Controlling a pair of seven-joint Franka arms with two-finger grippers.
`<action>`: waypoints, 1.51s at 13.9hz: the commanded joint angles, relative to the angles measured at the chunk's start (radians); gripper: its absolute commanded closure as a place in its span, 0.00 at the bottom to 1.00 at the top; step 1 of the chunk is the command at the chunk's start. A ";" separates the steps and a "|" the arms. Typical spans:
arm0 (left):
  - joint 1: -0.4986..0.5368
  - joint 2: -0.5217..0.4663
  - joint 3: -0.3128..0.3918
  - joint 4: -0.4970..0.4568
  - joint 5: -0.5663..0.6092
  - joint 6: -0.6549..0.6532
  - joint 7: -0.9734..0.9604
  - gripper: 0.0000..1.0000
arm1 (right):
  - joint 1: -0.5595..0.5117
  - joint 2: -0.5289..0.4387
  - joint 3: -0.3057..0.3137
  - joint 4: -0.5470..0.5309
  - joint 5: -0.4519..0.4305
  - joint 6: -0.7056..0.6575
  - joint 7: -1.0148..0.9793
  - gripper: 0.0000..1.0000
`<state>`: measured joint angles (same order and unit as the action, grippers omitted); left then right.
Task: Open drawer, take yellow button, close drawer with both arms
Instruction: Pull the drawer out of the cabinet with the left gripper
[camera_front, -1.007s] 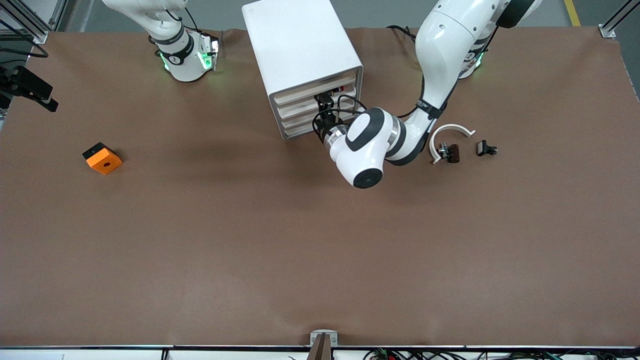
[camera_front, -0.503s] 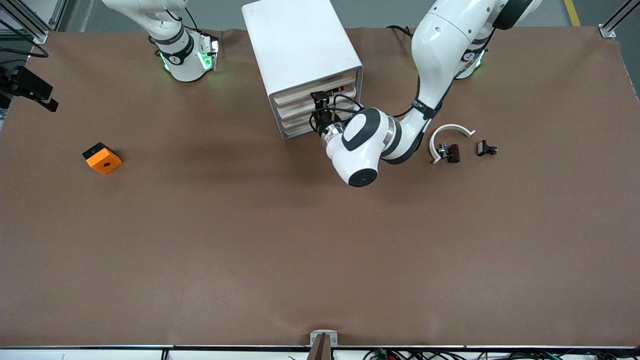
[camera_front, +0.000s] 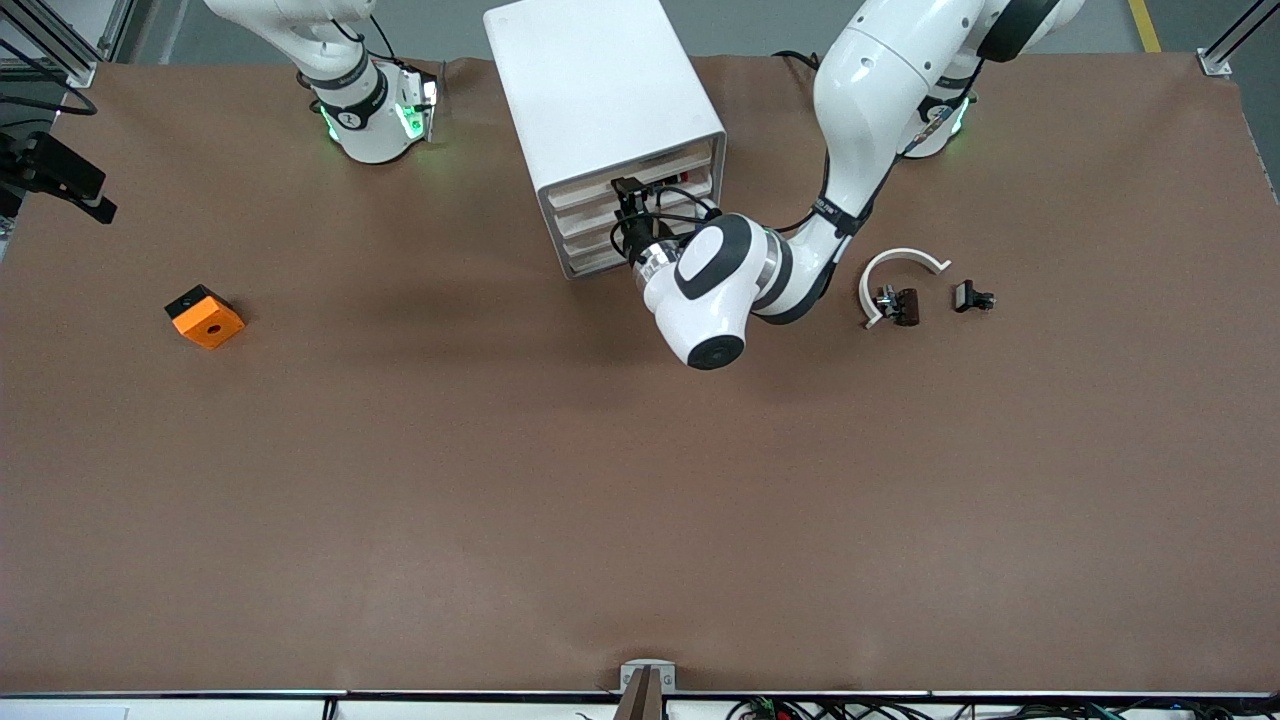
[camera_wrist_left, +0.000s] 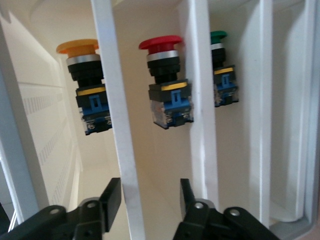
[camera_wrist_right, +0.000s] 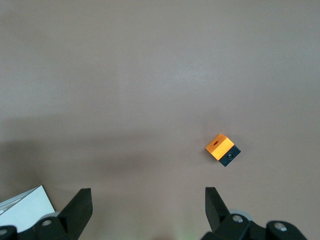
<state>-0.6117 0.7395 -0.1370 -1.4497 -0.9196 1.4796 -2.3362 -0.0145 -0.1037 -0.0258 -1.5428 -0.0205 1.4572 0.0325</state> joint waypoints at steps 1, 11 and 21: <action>-0.002 0.008 0.001 0.012 -0.021 -0.019 -0.038 0.68 | -0.004 -0.013 0.001 -0.014 -0.007 -0.005 0.010 0.00; 0.041 0.009 0.013 0.017 -0.013 -0.018 -0.081 1.00 | -0.004 -0.007 0.001 0.004 -0.002 -0.006 0.014 0.00; 0.142 0.014 0.043 0.046 -0.012 -0.004 -0.068 1.00 | -0.002 0.006 0.001 0.009 0.004 -0.001 0.020 0.00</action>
<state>-0.4900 0.7392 -0.1147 -1.4272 -0.9364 1.4732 -2.4085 -0.0145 -0.1005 -0.0262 -1.5415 -0.0199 1.4563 0.0355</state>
